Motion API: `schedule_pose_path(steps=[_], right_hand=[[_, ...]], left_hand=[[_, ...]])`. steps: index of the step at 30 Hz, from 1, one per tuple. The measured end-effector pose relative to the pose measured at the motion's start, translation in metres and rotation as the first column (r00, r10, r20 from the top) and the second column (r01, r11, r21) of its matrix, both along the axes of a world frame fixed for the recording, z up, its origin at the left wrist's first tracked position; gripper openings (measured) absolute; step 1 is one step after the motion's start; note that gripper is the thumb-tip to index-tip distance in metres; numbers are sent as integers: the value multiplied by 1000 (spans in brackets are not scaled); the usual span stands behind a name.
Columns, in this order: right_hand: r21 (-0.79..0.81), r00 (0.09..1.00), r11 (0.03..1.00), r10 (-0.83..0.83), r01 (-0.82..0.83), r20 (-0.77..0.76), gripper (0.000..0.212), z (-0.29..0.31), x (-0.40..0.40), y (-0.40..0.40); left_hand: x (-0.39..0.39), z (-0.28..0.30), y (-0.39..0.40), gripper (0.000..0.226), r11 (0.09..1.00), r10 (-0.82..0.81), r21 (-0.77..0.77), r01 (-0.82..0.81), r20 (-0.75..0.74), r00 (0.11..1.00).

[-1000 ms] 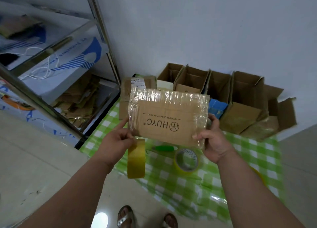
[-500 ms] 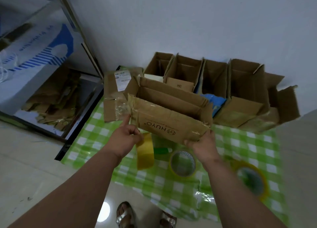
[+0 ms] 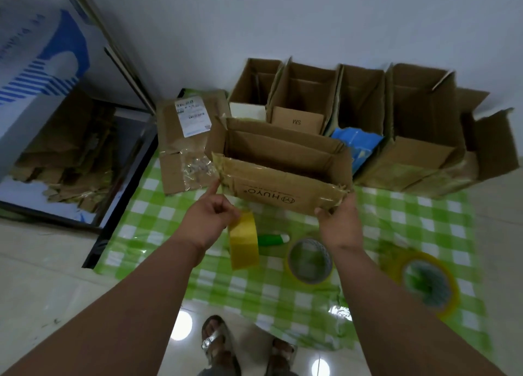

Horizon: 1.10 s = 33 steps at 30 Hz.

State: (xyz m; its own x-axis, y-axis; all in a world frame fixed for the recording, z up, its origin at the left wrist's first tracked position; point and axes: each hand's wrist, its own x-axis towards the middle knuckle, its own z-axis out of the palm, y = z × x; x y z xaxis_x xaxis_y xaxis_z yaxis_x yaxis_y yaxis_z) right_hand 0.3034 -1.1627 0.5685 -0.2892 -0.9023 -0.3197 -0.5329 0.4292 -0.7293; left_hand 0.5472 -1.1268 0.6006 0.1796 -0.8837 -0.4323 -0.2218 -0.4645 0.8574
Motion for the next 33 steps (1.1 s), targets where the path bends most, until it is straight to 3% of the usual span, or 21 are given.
schedule_pose_path(steps=[4, 9, 13, 15, 19, 22, 29, 33], right_hand=[[-13, 991, 995, -100, 101, 91, 45, -5, 6, 17], [-171, 980, 975, -164, 143, -115, 36, 7, 19, 41], [-292, 993, 952, -111, 92, -50, 36, 17, 53, 61], [-262, 985, 951, -171, 163, -9, 41, 19, 65, 64], [-7, 912, 922, -382, 388, 149, 41, 23, 68, 48], [-29, 866, 884, -450, 466, 219, 37, 27, 63, 26], [34, 852, 879, -469, 475, 230, 33, 14, 72, 35], [-42, 912, 912, -406, 409, 65, 35, 19, 89, 54]], left_hand=[[9, 0, 7, 27, 996, 74, -41, -74, -7, 997], [25, 4, 23, 16, 961, 272, -27, -276, -99, 957], [34, 15, 34, 21, 962, 272, 5, -274, -150, 951], [37, 18, 38, 25, 965, 260, 2, -263, -150, 954], [45, 22, 43, 19, 966, 254, 5, -258, -193, 948], [52, 24, 43, 19, 975, 214, -13, -221, -196, 957], [65, 26, 43, 19, 974, 225, 8, -228, -192, 955], [70, 28, 44, 19, 967, 254, 26, -255, -217, 942]])
